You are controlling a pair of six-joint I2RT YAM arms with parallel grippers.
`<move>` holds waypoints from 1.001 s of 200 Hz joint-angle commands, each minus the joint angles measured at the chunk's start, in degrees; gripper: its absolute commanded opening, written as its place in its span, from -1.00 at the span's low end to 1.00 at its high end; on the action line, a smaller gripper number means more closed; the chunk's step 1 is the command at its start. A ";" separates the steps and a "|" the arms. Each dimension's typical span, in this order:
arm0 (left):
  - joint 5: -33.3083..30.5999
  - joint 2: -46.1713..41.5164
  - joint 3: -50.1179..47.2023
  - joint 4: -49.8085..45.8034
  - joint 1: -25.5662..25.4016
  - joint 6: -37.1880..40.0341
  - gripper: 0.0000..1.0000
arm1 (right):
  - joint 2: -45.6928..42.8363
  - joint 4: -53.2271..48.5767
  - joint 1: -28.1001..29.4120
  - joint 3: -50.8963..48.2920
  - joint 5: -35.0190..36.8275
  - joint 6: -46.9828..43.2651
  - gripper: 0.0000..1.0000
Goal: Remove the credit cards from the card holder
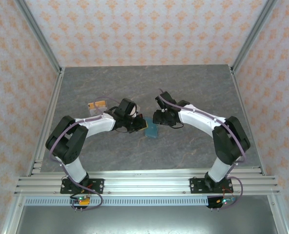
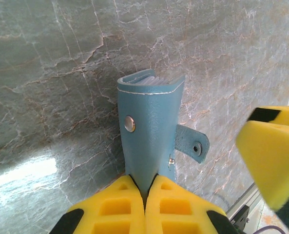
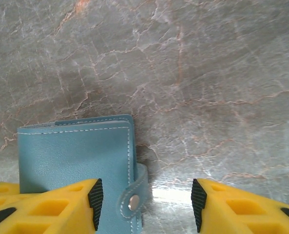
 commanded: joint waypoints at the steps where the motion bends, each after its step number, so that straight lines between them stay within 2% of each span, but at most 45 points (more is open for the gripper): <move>1: -0.72 0.80 1.88 -1.05 0.36 0.91 -1.00 | 2.62 -3.49 0.73 2.23 -1.98 0.45 0.08; 70: -0.19 1.58 2.29 -1.00 0.26 0.84 -1.00 | 5.89 -8.56 0.77 4.23 3.11 1.04 -0.27; 98: -0.16 1.85 2.18 -1.16 0.27 0.84 -0.97 | 6.31 -8.56 0.77 4.32 2.62 0.11 -0.45; 129: -1.02 1.30 2.28 -2.35 0.20 1.06 -0.58 | 7.18 -6.92 0.42 4.24 -1.50 -0.14 -0.56; 166: -2.89 0.46 2.91 -4.77 0.36 1.68 -0.10 | 5.65 -5.33 -0.18 3.32 -1.06 0.29 -0.73; 200: -9.41 -1.75 5.46 -12.88 0.59 4.70 0.22 | -0.80 -3.50 -0.28 2.17 -0.34 -2.83 -0.77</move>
